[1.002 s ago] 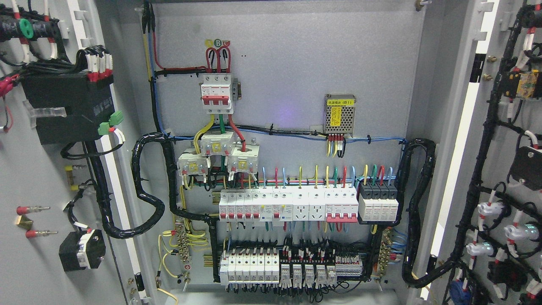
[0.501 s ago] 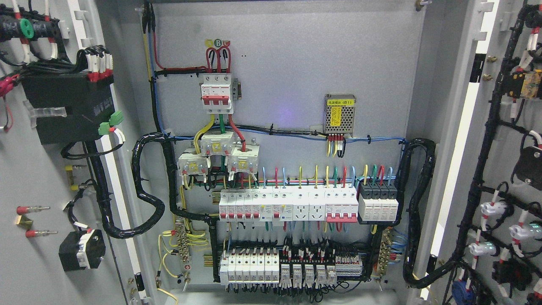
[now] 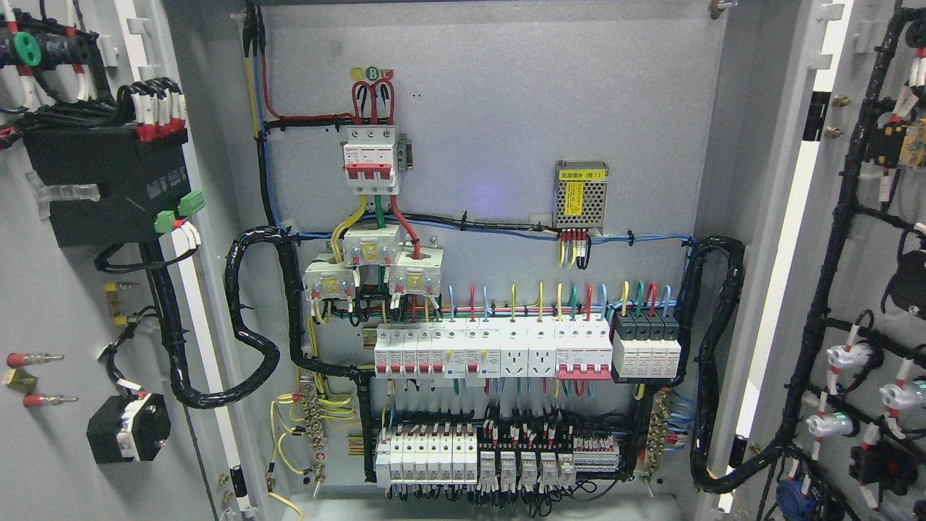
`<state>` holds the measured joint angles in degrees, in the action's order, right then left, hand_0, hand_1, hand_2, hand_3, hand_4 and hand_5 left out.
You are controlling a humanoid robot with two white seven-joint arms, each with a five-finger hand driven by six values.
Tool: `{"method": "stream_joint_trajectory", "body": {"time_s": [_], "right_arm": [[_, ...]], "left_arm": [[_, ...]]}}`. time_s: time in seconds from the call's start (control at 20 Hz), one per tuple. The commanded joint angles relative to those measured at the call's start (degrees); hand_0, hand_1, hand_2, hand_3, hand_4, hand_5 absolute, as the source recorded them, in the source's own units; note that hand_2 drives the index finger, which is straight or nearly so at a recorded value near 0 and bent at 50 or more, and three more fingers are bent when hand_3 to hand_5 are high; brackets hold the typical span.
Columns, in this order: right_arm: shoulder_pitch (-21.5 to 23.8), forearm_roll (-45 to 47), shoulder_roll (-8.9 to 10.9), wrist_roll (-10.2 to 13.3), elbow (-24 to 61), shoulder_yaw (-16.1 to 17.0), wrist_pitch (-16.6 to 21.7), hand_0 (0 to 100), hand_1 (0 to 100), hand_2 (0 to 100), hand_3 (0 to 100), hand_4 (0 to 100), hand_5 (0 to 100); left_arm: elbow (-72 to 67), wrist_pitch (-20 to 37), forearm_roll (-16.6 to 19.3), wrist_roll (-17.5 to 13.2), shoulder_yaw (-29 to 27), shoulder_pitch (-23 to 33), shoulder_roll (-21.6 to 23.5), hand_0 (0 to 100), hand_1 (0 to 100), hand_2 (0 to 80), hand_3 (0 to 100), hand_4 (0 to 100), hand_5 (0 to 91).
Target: Open door with both hands
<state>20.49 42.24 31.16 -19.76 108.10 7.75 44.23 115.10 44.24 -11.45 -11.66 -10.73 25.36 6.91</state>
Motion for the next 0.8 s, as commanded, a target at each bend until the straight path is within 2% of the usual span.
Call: {"method": "stream_joint_trajectory", "body": {"time_s": [0.0,0.3,0.75], "right_arm": [[1.3,1.53,0.75,0.16,-0.61,2.62,0.07,11,0,0,0,0,0],[1.83,1.62,0.75,0.07,-1.05,3.15,0.07,11,0,0,0,0,0],[1.83,4.79,1.19,-0.1,-1.58,3.58,-1.07,11,0,0,0,0,0]], "left_arm": [[-0.31,11.93,-1.72,-0.2,-3.24,0.13,0.65,0,0,0.0,0,3,0.0],[-1.19,11.49,-2.08,-0.29,-4.82,0.13,1.09,0,0,0.0,0,3,0.0],[-3.74,11.14,-4.89,-0.29,-8.51,0.13,2.32,0,0,0.0,0,3,0.0]]}}
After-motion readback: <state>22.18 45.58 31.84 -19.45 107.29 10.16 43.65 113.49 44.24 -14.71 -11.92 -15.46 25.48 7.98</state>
